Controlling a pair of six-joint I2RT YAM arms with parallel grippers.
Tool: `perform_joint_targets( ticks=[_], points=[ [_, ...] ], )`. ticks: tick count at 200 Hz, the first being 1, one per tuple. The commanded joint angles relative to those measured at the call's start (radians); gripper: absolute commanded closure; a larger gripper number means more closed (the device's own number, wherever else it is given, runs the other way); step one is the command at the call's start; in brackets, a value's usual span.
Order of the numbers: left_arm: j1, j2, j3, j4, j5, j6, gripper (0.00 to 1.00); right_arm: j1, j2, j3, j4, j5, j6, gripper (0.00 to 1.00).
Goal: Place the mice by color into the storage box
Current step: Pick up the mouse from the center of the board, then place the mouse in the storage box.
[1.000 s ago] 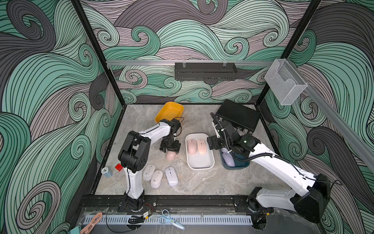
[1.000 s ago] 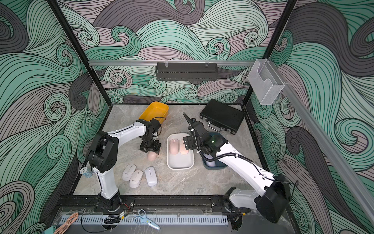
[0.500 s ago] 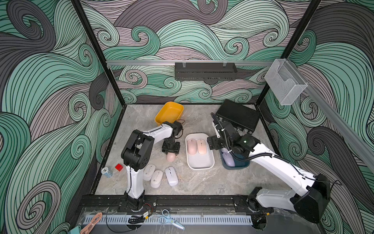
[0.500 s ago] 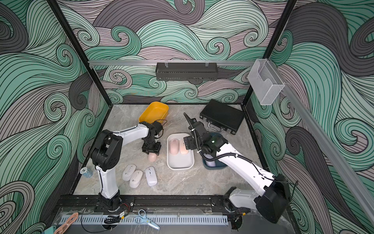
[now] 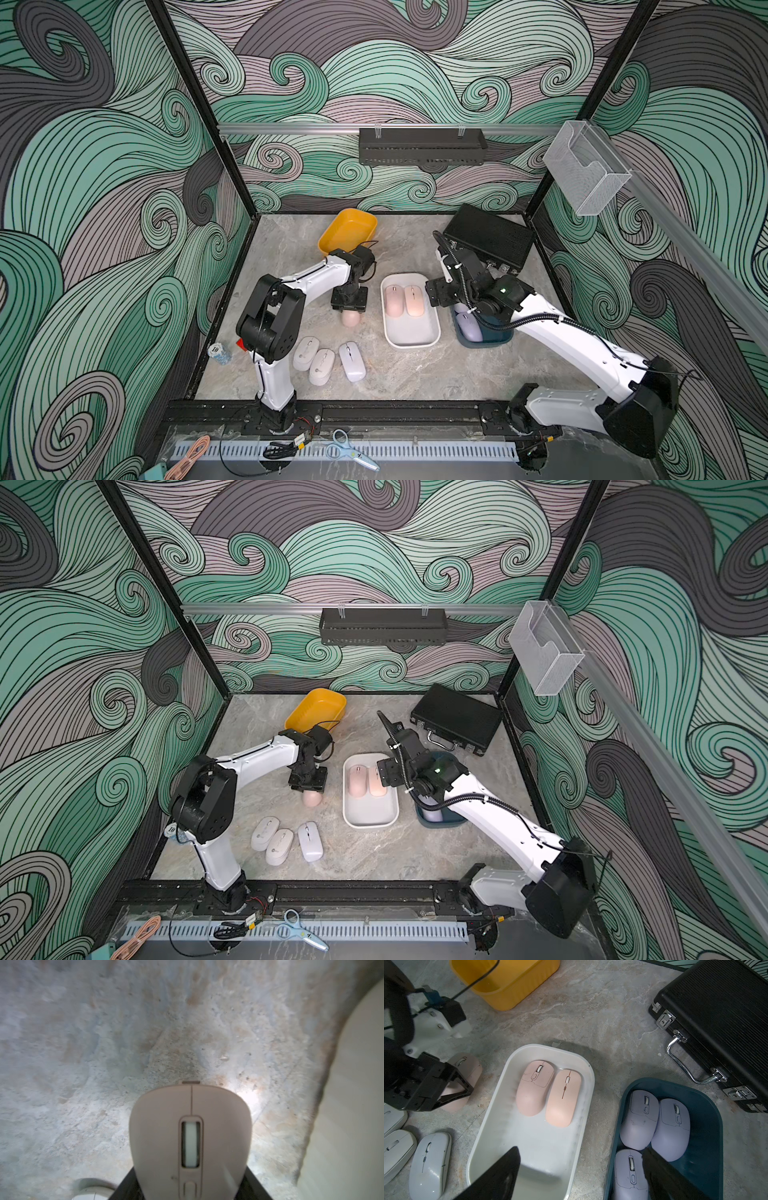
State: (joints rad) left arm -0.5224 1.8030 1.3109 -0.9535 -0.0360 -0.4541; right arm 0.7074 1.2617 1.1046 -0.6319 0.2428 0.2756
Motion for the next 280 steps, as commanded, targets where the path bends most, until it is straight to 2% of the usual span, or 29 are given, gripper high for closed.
perform_joint_targets(
  ticks=[1, 16, 34, 65, 91, 137, 205, 280],
  points=[
    [-0.038, -0.096, 0.091, -0.067, -0.049, -0.069, 0.52, -0.015, -0.021, -0.005, -0.017, 0.1, 0.049, 0.09],
    [-0.102, -0.142, 0.121, -0.063, -0.097, -0.147, 0.52, -0.044, -0.036, -0.019, -0.022, 0.146, 0.098, 0.09],
    [-0.191, -0.151, 0.154, -0.03, -0.11, -0.238, 0.54, -0.093, -0.071, -0.047, -0.006, 0.13, 0.136, 0.09],
    [-0.328, -0.058, 0.261, -0.035, -0.156, -0.34, 0.55, -0.133, -0.123, -0.083, 0.026, 0.097, 0.149, 0.1],
    [-0.384, 0.038, 0.336, -0.045, -0.18, -0.375, 0.55, -0.141, -0.142, -0.085, 0.014, 0.086, 0.14, 0.1],
    [-0.411, 0.158, 0.372, -0.087, -0.207, -0.458, 0.55, -0.152, -0.184, -0.12, 0.02, 0.064, 0.14, 0.1],
    [-0.447, 0.191, 0.335, -0.111, -0.169, -0.528, 0.54, -0.193, -0.243, -0.167, 0.053, 0.028, 0.144, 0.1],
    [-0.451, 0.217, 0.318, -0.154, -0.191, -0.505, 0.54, -0.21, -0.268, -0.187, 0.066, -0.014, 0.137, 0.1]
  ],
)
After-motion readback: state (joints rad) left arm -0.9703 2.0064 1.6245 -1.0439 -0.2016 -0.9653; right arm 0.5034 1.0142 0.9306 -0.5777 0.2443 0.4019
